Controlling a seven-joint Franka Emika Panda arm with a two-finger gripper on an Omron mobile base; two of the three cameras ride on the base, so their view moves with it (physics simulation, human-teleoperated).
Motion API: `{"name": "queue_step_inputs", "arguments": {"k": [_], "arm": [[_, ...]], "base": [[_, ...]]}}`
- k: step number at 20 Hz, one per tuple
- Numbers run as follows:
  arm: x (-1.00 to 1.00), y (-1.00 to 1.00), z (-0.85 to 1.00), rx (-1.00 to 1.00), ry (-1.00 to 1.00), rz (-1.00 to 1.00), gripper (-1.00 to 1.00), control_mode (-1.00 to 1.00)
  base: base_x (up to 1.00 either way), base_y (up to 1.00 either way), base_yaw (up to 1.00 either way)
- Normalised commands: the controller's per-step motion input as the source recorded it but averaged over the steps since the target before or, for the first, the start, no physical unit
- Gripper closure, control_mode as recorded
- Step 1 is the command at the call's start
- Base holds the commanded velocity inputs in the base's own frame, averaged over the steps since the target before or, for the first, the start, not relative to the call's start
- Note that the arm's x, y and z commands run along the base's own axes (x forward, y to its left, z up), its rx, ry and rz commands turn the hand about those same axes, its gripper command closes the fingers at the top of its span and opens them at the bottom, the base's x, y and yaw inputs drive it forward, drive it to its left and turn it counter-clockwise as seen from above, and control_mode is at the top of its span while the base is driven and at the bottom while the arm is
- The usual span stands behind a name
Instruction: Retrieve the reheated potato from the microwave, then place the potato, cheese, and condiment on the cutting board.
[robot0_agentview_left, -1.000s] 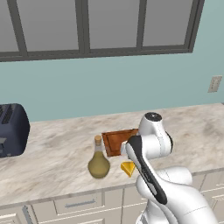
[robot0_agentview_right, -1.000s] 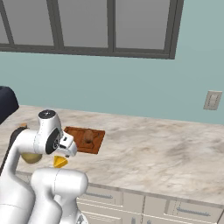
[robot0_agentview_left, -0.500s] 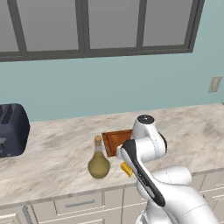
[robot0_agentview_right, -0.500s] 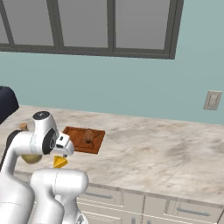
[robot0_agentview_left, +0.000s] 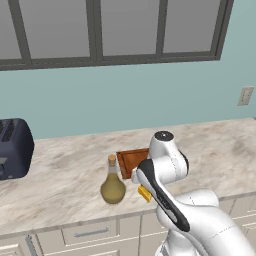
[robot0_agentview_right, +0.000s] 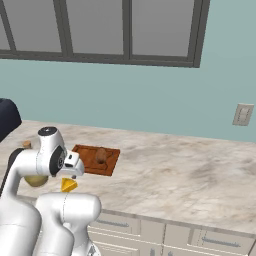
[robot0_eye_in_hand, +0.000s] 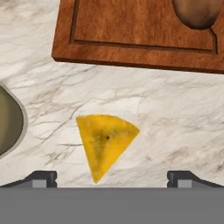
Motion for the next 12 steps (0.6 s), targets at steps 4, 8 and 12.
{"name": "queue_step_inputs", "arguments": {"k": [4, 8, 12], "arm": [[0.00, 0.00, -0.18, 0.00, 0.00, 0.08, -1.00, -1.00], [0.00, 0.00, -0.22, 0.00, 0.00, 0.07, -1.00, -1.00], [0.01, -0.02, -0.22, 0.00, 0.00, 0.05, -1.00, -1.00]], "base": [[0.00, 0.00, 0.00], [0.00, 0.00, 0.00], [0.00, 0.00, 0.00]]}}
